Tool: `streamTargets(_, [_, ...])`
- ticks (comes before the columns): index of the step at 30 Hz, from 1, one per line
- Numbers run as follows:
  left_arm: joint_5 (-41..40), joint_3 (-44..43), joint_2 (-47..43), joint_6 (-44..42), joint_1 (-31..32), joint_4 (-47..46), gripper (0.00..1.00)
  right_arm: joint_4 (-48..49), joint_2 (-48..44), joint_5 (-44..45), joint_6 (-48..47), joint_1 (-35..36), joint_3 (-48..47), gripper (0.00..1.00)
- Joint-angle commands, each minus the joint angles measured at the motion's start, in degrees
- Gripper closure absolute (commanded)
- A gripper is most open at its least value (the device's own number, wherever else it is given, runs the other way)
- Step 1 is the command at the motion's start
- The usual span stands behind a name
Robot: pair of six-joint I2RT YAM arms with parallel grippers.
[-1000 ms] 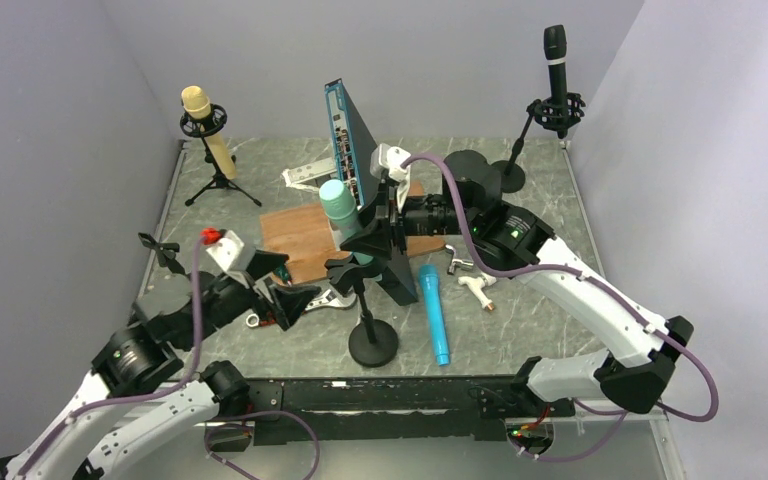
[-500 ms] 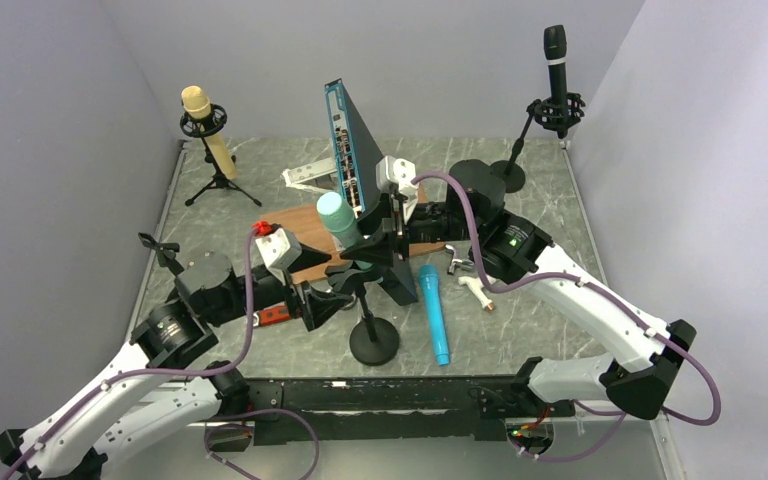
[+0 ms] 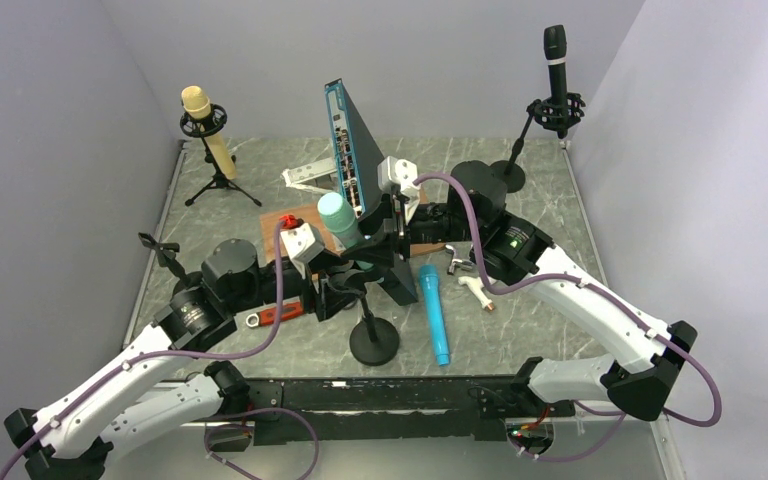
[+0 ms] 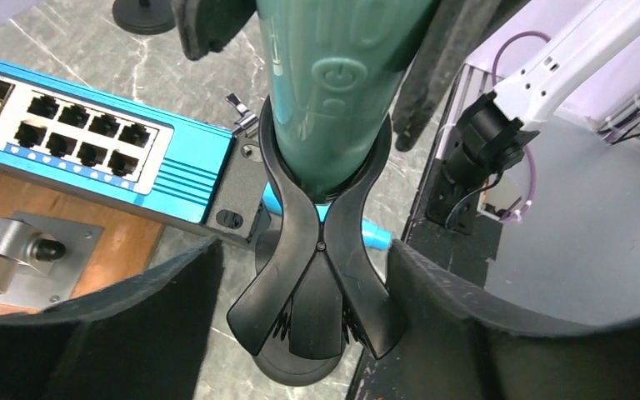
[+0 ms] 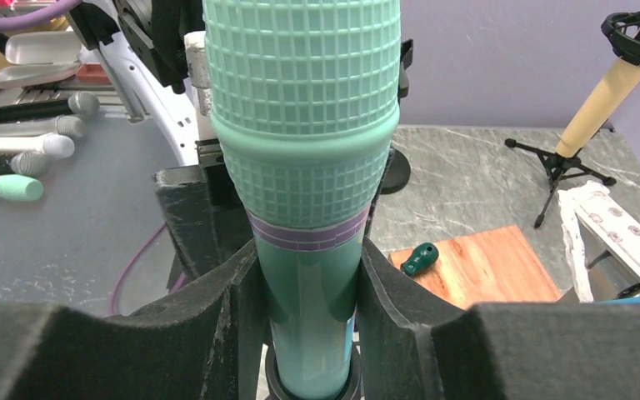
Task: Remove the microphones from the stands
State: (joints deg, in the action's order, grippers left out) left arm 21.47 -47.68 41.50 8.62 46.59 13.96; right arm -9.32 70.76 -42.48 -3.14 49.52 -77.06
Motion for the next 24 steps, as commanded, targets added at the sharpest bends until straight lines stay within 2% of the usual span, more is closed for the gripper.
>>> streamTargets(1, [0.2, -1.9, 1.2, -3.1, 0.0, -1.0, 0.36, 3.1, -1.3, -0.2, -0.4, 0.3, 0.9, 1.00])
streamTargets(2, [0.3, -2.9, 1.8, -4.1, 0.0, 0.4, 0.44, 3.1, -1.4, -0.1, -0.3, 0.2, 0.8, 1.00])
streamTargets(3, [0.1, -3.5, 2.2, -5.0, 0.0, 1.6, 0.57, 3.1, -1.5, 0.0, -0.3, 0.2, 0.6, 1.00])
streamTargets(4, [-0.2, -3.8, 2.5, -5.5, 0.1, 2.7, 0.72, 3.2, -1.5, 0.1, -0.2, 0.3, 0.5, 1.00])
streamTargets(5, [-0.7, -3.9, 2.7, -5.8, 0.0, 3.7, 0.93, 3.4, -1.7, 0.1, 0.0, 0.3, 0.3, 1.00])
streamTargets(6, [-1.3, -3.9, 2.7, -6.0, 0.1, 4.1, 1.00, 3.7, -1.8, 0.1, 0.2, 0.3, 0.2, 1.00])
streamTargets(12, [-0.6, -1.5, 0.8, -6.1, 0.1, 3.1, 1.00, 5.4, -2.4, 1.0, 1.9, 0.4, -1.8, 1.00])
streamTargets(18, [0.5, -1.0, 1.3, -6.0, 0.1, 3.2, 1.00, 6.8, -4.8, 9.6, 3.0, 0.4, -5.9, 1.00])
streamTargets(24, [0.5, -1.2, 2.3, -6.8, 0.2, 4.1, 1.00, 11.8, -11.0, 18.6, 2.6, 0.4, -5.1, 1.00])
